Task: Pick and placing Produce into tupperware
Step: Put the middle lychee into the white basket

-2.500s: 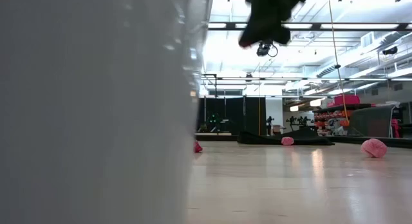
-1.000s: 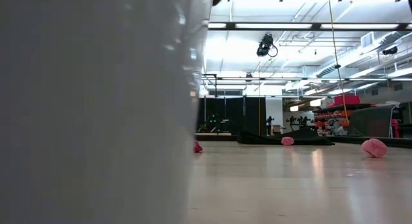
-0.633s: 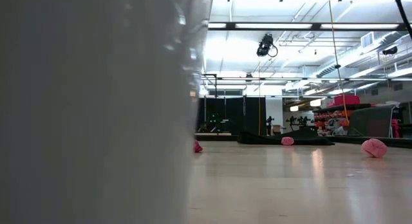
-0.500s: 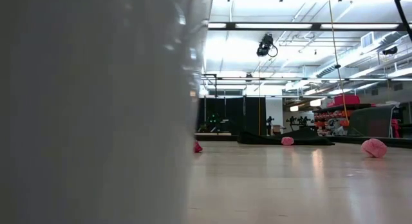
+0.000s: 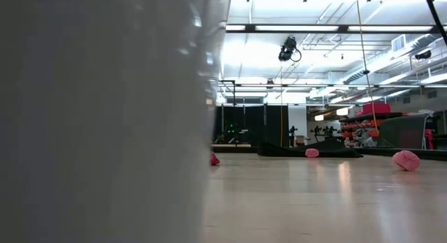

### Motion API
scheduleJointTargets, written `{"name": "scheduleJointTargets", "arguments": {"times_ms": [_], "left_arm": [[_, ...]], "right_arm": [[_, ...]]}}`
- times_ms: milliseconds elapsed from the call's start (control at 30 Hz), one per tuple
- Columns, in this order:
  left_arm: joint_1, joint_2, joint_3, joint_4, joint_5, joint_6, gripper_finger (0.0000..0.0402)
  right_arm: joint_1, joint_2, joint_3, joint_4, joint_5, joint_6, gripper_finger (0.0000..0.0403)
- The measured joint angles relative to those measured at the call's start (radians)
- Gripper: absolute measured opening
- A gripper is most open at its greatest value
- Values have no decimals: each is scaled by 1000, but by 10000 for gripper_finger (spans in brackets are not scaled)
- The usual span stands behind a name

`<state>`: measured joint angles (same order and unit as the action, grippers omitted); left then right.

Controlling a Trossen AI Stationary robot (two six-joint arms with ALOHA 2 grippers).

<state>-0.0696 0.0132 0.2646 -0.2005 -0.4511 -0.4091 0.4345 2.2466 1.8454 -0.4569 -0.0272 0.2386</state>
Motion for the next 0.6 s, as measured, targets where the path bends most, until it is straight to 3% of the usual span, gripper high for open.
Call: {"name": "scheduleJointTargets", "arguments": {"times_ms": [200,367,500,600], "left_arm": [[0,0,0,-1,0,0,118],[0,0,0,-21,0,0,115],[0,0,0,-39,0,0,119],[0,0,0,-47,0,0,122]], "right_arm": [[-12,-73,0,-28,64,-85,176],[-15,-212,1,-178,107,-70,173],[-8,-355,-1,-347,139,87,167],[12,-440,-1,-486,221,273,163]]}}
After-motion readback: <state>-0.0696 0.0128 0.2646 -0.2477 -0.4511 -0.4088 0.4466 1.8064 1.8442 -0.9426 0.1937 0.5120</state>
